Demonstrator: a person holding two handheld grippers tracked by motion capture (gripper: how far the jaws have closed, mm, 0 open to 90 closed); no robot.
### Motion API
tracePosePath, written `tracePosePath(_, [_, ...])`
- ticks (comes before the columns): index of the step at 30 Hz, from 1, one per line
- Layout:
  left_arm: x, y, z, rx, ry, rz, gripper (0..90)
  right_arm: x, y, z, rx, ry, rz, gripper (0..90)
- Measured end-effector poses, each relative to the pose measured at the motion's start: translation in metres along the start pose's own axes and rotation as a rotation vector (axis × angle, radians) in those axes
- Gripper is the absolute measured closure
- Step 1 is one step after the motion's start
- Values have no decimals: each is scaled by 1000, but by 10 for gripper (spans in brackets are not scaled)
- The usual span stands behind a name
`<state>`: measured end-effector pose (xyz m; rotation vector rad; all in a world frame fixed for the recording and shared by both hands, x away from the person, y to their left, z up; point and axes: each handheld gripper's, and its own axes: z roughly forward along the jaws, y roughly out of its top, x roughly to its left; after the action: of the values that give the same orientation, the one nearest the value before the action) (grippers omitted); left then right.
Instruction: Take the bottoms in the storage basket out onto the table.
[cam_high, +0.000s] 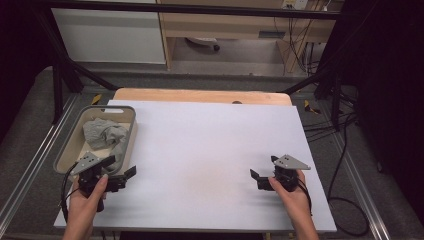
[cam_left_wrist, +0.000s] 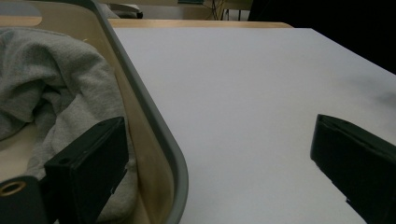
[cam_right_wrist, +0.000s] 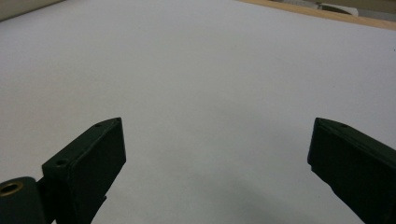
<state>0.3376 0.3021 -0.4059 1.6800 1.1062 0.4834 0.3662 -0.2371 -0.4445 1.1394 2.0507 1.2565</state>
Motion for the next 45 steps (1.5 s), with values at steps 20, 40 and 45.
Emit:
tracePosePath(20, [0, 6, -11, -61, -3, -18, 44, 4, -1, 4, 37, -22, -23, 40])
tracePosePath(40, [14, 67, -18, -20, 114, -9, 67, 11, 2, 7, 77, -56, -62, 33])
tracePosePath(45, [31, 87, -21, -40, 133, -50, 72, 10, 0, 7, 102, -71, -67, 39])
